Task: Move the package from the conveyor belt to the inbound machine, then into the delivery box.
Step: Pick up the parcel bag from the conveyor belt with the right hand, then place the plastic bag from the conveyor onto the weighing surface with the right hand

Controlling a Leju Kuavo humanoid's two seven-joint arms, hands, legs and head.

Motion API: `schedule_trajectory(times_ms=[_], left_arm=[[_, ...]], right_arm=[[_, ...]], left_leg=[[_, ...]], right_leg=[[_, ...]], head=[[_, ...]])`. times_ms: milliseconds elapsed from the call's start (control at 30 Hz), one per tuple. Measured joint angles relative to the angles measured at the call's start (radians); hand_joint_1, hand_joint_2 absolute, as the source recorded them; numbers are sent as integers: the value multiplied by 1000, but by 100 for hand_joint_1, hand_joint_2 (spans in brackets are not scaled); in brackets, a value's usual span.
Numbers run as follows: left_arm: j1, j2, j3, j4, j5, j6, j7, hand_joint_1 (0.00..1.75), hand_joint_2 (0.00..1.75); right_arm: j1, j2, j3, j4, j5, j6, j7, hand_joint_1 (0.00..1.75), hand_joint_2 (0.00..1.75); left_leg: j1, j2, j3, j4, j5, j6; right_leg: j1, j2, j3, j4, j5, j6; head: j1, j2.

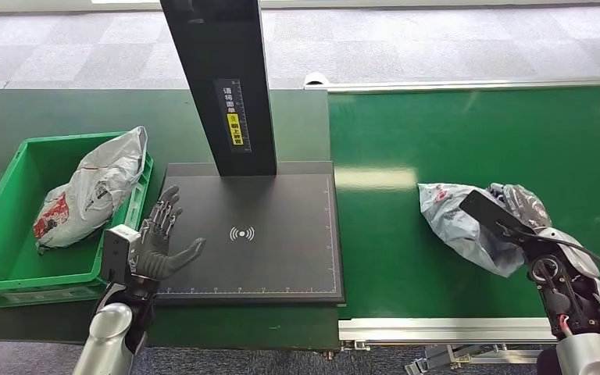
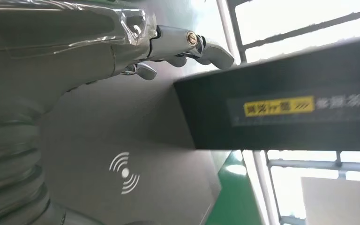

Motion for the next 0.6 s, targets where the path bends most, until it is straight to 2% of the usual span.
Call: schedule_trajectory(times_ms=[200, 600], left_arm=[[12, -9, 10, -47, 19, 21, -24, 0, 175], [12, -13, 14, -61, 20, 25, -28, 0, 175]], right_arm=[[42, 58, -90, -187, -80, -106, -49, 175, 175], [88, 85, -144, -285, -86, -115, -60, 175, 175]], left_leg=[[0, -3, -1, 0, 0, 0], [-1, -2, -1, 0, 0, 1]], right_leg=[[0, -3, 0, 0, 0, 0], [0, -3, 0, 0, 0, 0]], head=[[0, 0], [0, 0]])
